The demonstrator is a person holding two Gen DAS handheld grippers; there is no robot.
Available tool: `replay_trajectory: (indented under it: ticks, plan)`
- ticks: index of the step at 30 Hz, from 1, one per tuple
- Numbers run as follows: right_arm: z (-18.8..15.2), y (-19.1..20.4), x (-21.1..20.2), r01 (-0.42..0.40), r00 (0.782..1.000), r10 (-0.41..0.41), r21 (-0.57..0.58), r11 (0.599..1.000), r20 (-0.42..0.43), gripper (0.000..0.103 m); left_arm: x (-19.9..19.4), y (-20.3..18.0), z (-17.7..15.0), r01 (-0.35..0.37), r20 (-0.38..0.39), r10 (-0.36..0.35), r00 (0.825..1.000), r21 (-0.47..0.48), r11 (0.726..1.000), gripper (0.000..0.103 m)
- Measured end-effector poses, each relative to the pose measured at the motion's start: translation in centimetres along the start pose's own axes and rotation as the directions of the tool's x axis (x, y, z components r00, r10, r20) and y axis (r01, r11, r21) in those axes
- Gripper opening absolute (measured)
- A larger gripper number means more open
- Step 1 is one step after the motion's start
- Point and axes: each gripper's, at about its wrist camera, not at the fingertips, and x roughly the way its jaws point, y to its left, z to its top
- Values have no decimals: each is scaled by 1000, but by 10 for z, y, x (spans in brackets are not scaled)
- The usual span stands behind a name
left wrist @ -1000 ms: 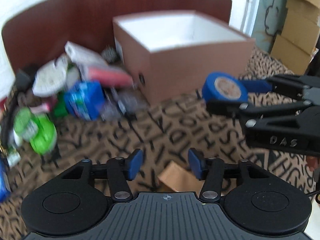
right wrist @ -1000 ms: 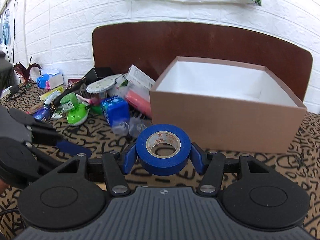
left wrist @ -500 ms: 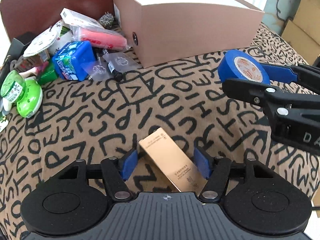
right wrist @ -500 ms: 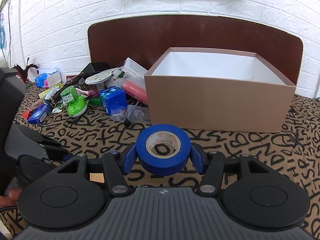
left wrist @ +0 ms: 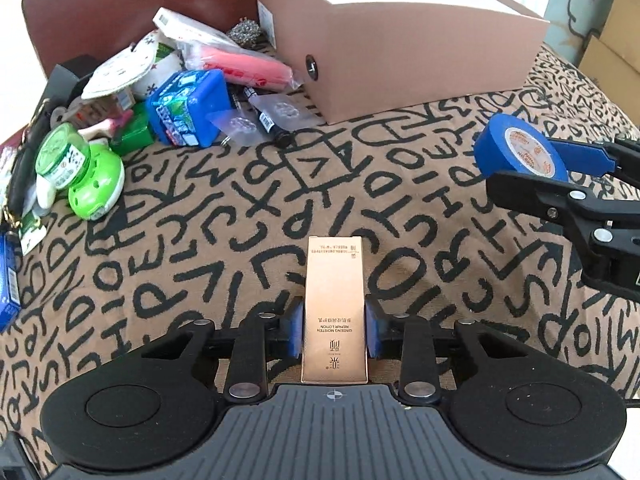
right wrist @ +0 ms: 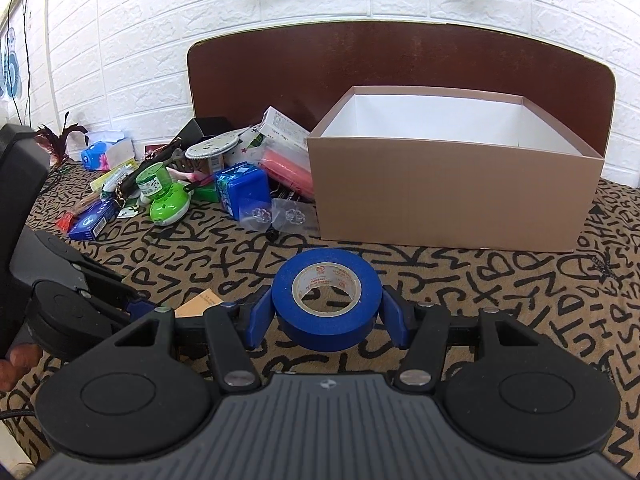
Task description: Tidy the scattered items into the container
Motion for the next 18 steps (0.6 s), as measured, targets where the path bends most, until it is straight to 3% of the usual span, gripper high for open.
replay_trajectory:
  ticks: [1,3,4,5,12,18]
  plan:
    - [0,1,0,-2,1000,2,-1,1000,-1,62,1,-1,0,-2,4,2,1000,6,1000,50]
    - [0,2,0,-4,1000,4,-5,1000,-1,62,4,-2,2,-10,9,10,1000,7,1000,52]
    - [0,2,0,-4,1000,4,-6,1000,-1,62,5,-3,2,-9,12,9,1000,12,1000,46]
    - [0,3,0,-5,1000,5,-6,1000,0,62,6,-3,2,-13,16,13,1000,14,1000,29]
    - [1,4,1,-10,1000,10,-16,1000,-1,62,-4,1,5,-20,49,20,999,-8,1000,29]
    - [13,4,-3,-21,999,23,-37,999,31,62,-34,0,24,-10,148,10,989,5,1000,29]
